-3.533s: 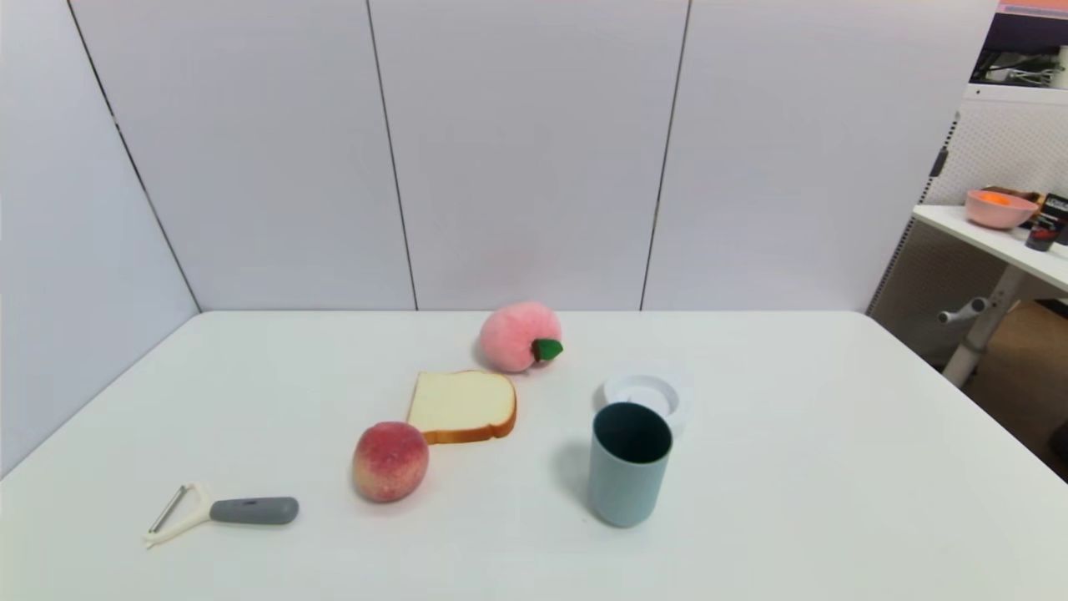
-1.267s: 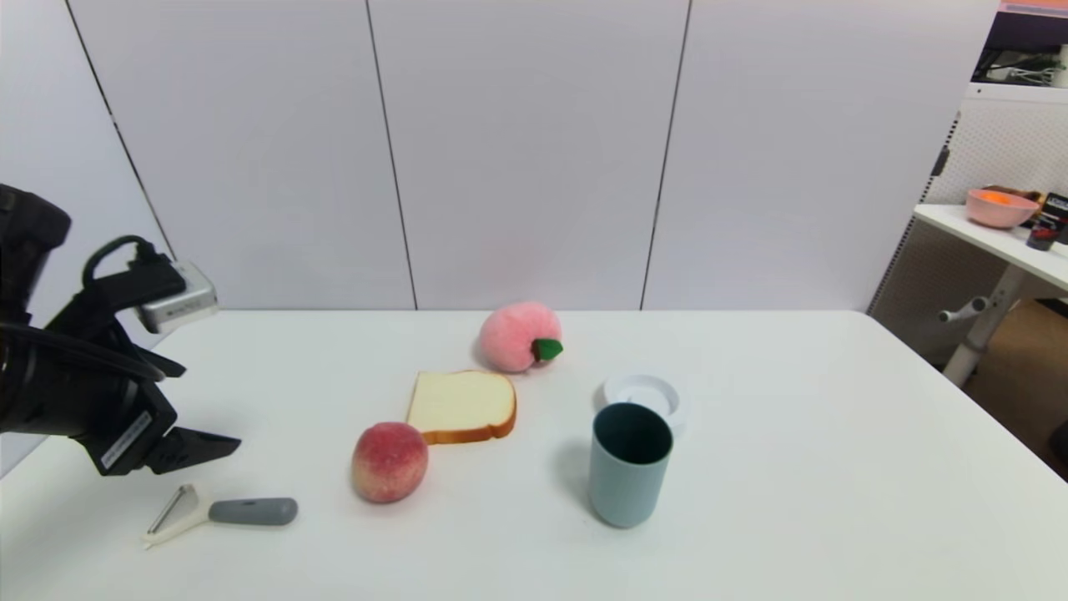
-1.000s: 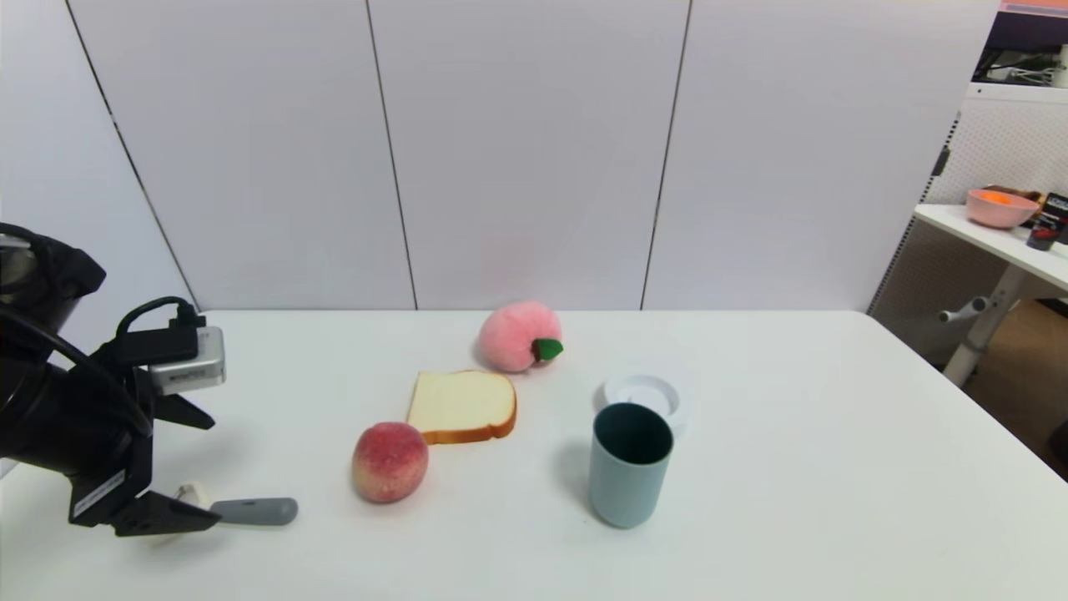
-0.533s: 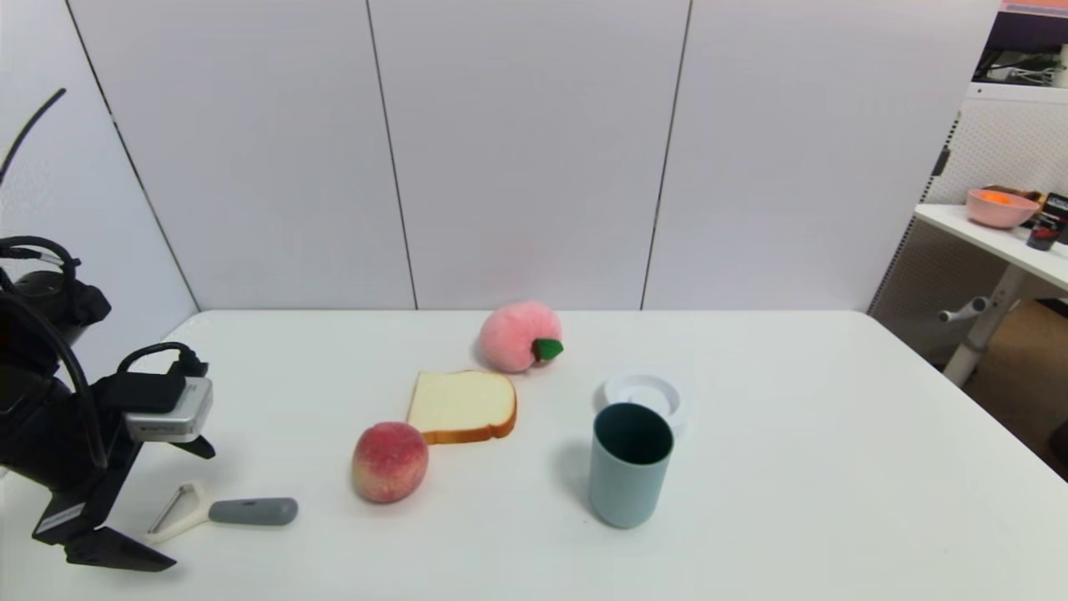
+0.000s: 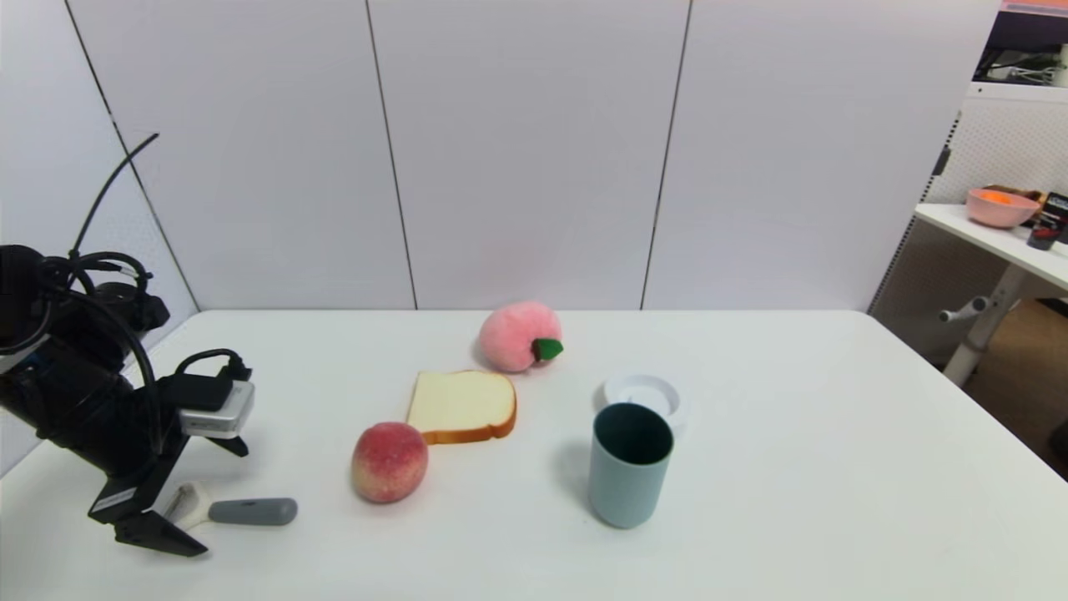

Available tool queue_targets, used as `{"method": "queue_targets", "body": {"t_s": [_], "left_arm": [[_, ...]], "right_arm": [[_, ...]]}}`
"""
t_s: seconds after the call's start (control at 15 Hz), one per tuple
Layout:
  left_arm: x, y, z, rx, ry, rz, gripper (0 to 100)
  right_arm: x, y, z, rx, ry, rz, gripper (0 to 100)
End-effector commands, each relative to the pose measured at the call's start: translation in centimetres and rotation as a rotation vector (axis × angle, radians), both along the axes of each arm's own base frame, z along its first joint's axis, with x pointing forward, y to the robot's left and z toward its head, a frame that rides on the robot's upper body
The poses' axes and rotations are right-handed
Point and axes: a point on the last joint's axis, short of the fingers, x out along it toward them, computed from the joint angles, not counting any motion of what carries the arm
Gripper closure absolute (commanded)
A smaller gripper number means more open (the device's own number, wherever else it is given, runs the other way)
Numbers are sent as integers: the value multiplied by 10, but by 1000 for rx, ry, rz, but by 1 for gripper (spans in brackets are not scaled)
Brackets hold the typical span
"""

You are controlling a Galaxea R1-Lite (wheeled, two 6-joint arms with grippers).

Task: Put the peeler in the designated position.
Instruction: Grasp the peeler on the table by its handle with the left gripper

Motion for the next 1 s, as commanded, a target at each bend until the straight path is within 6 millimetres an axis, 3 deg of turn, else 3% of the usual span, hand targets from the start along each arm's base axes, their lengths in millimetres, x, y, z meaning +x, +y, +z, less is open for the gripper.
{"method": "queue_targets", "body": {"t_s": [0.07, 1.0], "left_arm": [[12, -9, -16, 28, 42, -35, 0], [17, -20, -21, 61, 63, -34, 0]], "right_arm": [[0, 0, 0, 0, 3, 0, 0], [0, 0, 0, 0, 3, 0, 0]]}}
